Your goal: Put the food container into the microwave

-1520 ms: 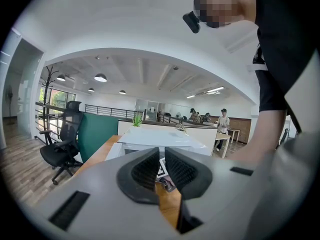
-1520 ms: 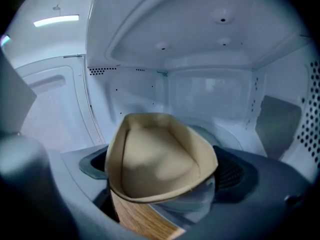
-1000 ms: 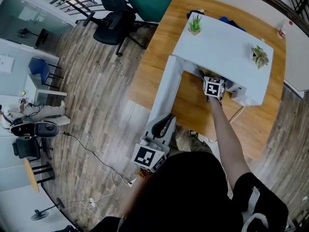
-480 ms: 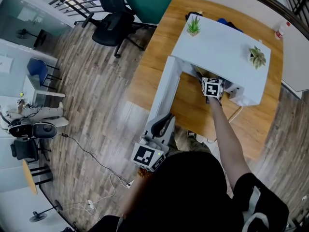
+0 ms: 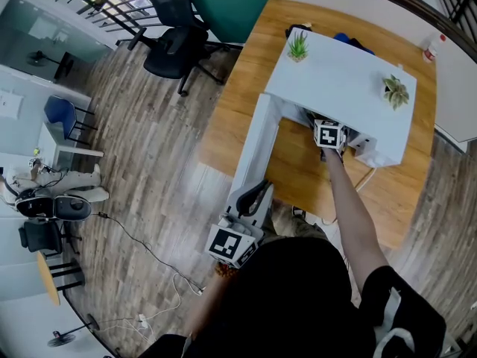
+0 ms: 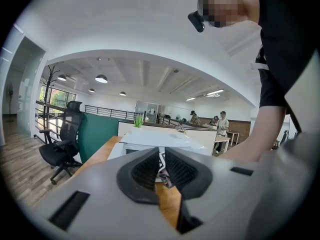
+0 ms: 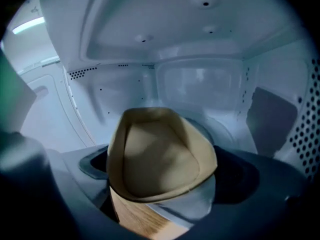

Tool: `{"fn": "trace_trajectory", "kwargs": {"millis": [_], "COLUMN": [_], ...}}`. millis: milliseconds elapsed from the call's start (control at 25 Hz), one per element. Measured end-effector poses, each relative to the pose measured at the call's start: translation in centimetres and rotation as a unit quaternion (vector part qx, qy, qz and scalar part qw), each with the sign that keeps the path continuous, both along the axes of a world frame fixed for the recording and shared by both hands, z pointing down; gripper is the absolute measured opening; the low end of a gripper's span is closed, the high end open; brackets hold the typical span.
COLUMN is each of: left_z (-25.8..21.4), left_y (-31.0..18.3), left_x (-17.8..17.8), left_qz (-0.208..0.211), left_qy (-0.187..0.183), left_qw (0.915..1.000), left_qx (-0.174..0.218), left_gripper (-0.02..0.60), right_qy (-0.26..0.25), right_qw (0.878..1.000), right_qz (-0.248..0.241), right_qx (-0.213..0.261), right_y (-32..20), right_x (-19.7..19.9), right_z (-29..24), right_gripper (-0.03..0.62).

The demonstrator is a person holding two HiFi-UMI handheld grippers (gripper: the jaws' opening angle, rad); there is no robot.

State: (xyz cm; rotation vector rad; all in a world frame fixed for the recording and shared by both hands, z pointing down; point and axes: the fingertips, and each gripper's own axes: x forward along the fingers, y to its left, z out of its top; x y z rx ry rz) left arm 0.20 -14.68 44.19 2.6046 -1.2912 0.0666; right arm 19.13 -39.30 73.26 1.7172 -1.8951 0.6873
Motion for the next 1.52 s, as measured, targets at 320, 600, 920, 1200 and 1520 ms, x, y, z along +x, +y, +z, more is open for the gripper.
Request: {"fn": "trace_trajectory", "kwargs": {"millis": [320, 600, 920, 1200, 1520], "left_z": [-0.1, -0.4, -0.3, -0.2, -0.1], "left_y": [-0.4, -0.7, -0.9, -1.0, -0.9], "left_x": [0.1, -0.5, -0.7, -0.5, -0.4], "left_qz": [0.003, -0.002, -0.002, 0.005, 0.009], "left_qy": [-0.004, -0.003, -0.005, -0.007, -0.006], "left_qw": [1.0, 1.0, 1.0, 1.0, 0.9999], "left_qx": [0.004, 0.006, 0.007, 0.003, 0.003], "left_gripper": [0.051, 0.051, 0.051, 0.051, 0.051], "right_qy": [0.051, 0.05, 0.021, 0.013, 0.015], "right_qw": [0.998, 0.998, 0.992, 0.98, 0.982], "right_qz": [-0.018, 0.006, 0.017, 0.067, 0.065], "right_qx": [0.007, 0.045, 0.122, 0.185, 0.179], "right_y": [-0.1, -1.3, -0.8, 1.0, 1.8], "right_x": [-1.4, -1.3, -1.7, -0.9, -1.6], "right_z": [0.0, -1.5, -3.8, -5.7, -5.8], "right_gripper": [0.604, 0.604, 0.604, 0.604, 0.604]}}
